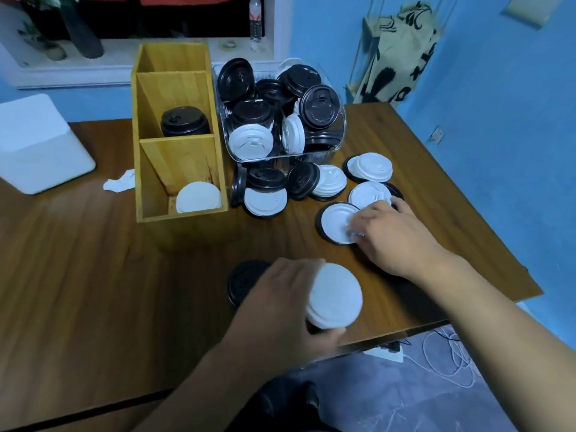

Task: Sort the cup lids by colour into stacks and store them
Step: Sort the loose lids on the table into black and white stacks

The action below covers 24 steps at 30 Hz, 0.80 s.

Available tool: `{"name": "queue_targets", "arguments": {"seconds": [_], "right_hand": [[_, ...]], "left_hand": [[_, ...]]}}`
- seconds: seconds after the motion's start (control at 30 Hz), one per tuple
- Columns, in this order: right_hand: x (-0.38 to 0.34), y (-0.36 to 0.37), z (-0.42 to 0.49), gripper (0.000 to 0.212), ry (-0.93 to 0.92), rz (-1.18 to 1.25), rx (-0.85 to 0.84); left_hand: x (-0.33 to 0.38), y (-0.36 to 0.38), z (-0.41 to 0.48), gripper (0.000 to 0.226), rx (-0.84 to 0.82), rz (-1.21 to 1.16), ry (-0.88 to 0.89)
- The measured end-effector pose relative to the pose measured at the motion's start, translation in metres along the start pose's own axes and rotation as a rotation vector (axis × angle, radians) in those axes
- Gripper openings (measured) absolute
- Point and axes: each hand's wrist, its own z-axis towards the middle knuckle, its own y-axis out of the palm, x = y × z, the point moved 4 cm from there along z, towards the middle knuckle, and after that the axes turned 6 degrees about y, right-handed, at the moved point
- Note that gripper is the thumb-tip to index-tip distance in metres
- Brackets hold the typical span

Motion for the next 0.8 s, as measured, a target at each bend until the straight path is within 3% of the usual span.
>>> {"name": "queue_targets", "arguments": {"seconds": [0.07,0.3,0.43,0.6,0.73,0.8], "right_hand": [[0.002,0.0,-0.001,0.02,-0.05,0.036,0.003],[-0.003,0.006,-0.003,0.022,-0.152,0.056,0.051],[-0.005,0.0,-0.009,0.025,-0.115,0.208,0.146],[-0.001,-0.013,-0.019,0.015,0.222,0.859,0.188],[-0.006,-0.008,-0.007,0.015,0.478,1.287,-0.072],[-0.009,-0.007,0.002,0.011,0.538,1.352,-0.182]], "left_hand": [[0.018,0.006,0.004,0.083,-0.003,-0.007,0.072],[0.01,0.039,-0.006,0.087,-0.056,-0.002,0.014],[-0.001,0.036,-0.012,0.087,-0.033,0.016,-0.001],[-0.011,0.033,-0.016,0.085,-0.01,0.012,-0.014],[-0.013,0.037,-0.016,0.085,-0.01,0.027,-0.007],[-0.014,0.038,-0.016,0.086,-0.009,0.028,-0.007]]}}
